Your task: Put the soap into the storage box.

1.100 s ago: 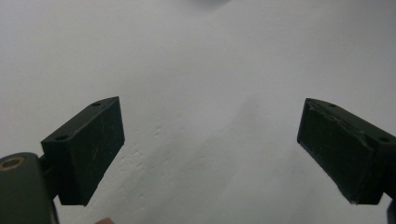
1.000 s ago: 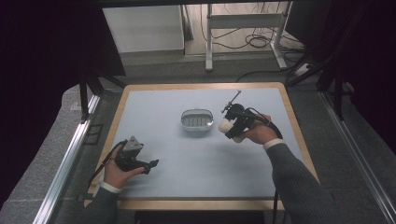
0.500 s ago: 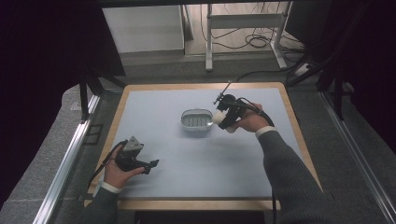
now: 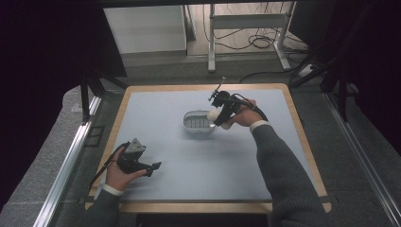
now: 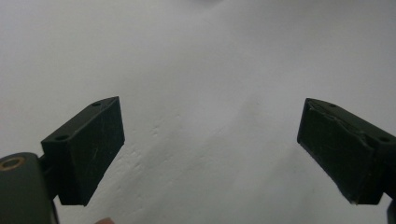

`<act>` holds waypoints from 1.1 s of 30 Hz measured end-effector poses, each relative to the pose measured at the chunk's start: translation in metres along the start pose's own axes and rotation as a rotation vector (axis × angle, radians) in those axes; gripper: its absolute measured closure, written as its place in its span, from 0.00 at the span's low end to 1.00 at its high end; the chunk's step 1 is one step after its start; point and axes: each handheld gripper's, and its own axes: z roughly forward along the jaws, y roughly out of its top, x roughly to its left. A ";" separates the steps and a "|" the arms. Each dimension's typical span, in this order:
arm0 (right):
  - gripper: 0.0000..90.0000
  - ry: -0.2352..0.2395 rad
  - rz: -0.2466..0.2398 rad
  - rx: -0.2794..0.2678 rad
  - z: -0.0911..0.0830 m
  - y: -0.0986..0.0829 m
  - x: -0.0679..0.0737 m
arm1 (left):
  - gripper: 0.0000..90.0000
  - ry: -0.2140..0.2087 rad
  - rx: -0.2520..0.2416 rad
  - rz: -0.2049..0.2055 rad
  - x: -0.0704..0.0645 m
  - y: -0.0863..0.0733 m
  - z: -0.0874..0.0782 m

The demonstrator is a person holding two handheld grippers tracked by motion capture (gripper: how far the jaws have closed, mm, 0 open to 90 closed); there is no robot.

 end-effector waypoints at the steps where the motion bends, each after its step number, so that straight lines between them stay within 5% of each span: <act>1: 0.55 0.000 -0.003 0.004 0.001 0.001 0.000 | 0.09 0.000 -0.001 -0.001 0.000 0.000 0.000; 26: 0.55 0.013 -0.079 0.011 0.025 0.044 -0.001 | 0.09 -0.004 0.000 -0.005 0.002 -0.001 0.001; 33: 0.55 0.015 -0.136 0.012 0.036 0.055 0.005 | 0.09 -0.006 -0.002 -0.007 0.002 -0.001 0.001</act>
